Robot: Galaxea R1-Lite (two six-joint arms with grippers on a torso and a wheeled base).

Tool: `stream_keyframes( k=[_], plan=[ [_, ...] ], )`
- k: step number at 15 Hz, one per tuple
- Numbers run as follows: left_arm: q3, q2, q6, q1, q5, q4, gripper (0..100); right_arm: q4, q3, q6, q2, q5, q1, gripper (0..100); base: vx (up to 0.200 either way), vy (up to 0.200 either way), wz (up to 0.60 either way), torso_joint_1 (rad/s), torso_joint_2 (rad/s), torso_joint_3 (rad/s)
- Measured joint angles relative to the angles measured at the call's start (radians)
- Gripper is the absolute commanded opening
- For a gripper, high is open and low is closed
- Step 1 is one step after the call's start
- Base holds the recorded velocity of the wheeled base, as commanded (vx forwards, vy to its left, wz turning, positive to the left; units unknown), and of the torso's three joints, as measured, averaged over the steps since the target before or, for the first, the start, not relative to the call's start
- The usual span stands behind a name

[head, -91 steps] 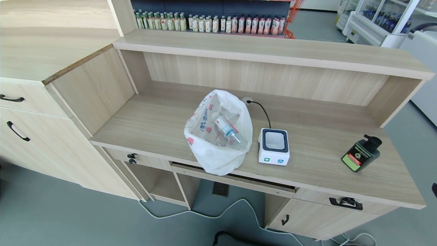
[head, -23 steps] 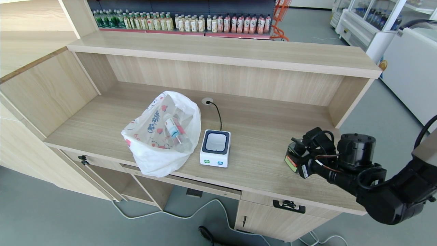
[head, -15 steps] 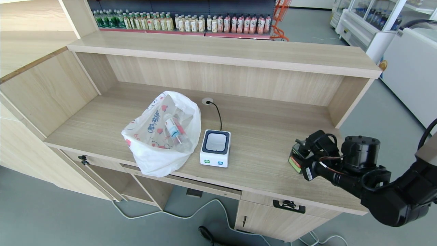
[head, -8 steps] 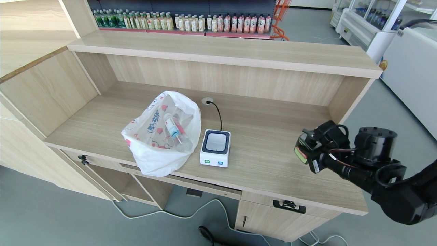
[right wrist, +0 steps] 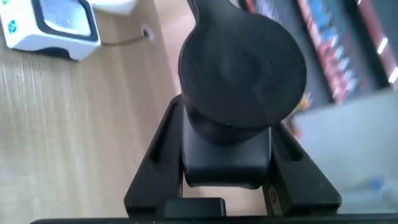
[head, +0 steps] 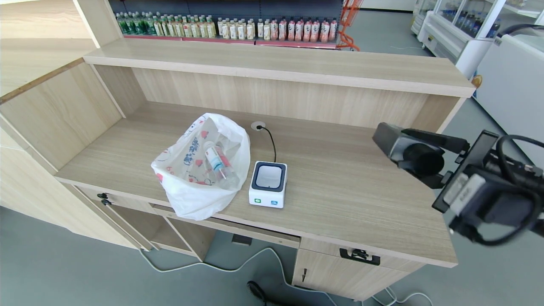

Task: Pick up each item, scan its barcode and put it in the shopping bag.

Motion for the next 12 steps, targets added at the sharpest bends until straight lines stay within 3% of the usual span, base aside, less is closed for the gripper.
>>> stream_keyframes(
  k=[3, 5, 8, 12],
  plan=[
    [0.000, 0.000, 0.000, 0.000, 0.000, 0.000, 100, 0.008, -0.013, -0.568, -0.077, 0.344, 0.057, 0, 0.000, 0.000, 0.00, 0.000, 0.00, 0.000],
    [0.000, 0.000, 0.000, 0.000, 0.000, 0.000, 100, 0.013, 0.004, -0.815, -0.122, 0.506, 0.151, 0, 0.000, 0.000, 0.00, 0.000, 0.00, 0.000],
    [0.000, 0.000, 0.000, 0.000, 0.000, 0.000, 100, 0.042, 0.050, -0.977, -0.188, 0.573, 0.232, 0, 0.000, 0.000, 0.00, 0.000, 0.00, 0.000],
    [0.000, 0.000, 0.000, 0.000, 0.000, 0.000, 100, 0.230, 0.063, -1.083, -0.303, 0.575, 0.237, 0, 0.000, 0.000, 0.00, 0.000, 0.00, 0.000]
  ],
)
